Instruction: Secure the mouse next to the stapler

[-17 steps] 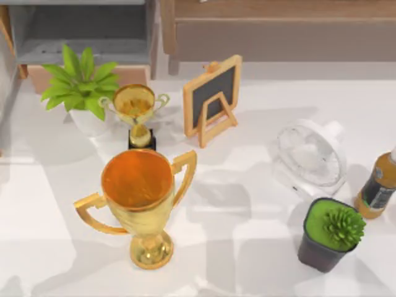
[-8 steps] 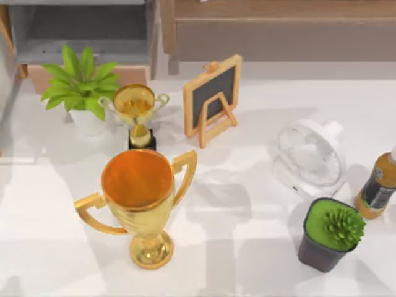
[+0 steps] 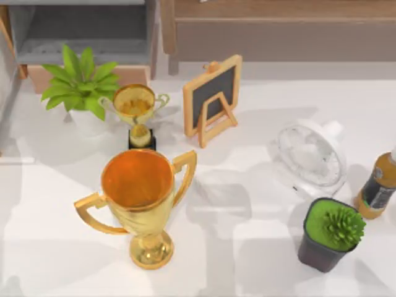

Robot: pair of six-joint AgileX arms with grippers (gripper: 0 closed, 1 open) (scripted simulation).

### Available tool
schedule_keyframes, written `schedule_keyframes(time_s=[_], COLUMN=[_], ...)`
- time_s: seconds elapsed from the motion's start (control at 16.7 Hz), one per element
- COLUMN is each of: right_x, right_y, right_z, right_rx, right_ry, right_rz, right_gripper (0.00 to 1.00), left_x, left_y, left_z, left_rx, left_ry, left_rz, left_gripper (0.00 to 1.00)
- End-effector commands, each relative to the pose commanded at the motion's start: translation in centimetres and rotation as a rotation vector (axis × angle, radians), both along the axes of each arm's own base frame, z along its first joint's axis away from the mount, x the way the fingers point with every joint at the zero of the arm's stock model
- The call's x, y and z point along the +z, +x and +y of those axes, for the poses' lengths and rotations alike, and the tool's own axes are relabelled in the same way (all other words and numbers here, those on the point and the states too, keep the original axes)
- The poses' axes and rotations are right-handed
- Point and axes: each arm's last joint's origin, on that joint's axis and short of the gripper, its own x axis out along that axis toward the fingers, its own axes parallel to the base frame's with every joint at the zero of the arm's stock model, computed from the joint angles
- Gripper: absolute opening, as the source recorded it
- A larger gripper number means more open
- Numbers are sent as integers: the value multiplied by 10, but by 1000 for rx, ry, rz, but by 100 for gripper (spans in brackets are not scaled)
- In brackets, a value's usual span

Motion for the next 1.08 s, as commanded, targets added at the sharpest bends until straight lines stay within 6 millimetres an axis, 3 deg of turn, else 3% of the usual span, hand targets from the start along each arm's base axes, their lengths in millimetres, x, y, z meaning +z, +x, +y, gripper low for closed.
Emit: schedule_keyframes(time_s=[0.24, 0.48, 0.66, 1.08], right_x=[0, 0, 0, 0], right_y=[0, 0, 0, 0], right_z=[0, 0, 0, 0], right_rx=[0, 0, 0, 0], right_ry=[0, 0, 0, 0], right_rz=[0, 0, 0, 0], right_gripper=[100, 100, 100, 100], left_x=[18, 6, -20, -101], left_y=[-41, -82, -110, -157], left_z=[-2, -2, -2, -14], left_rx=[5, 26, 44, 62], left_ry=[41, 54, 41, -46], left_rz=[-45, -22, 33, 222], left_gripper=[0, 0, 0, 0])
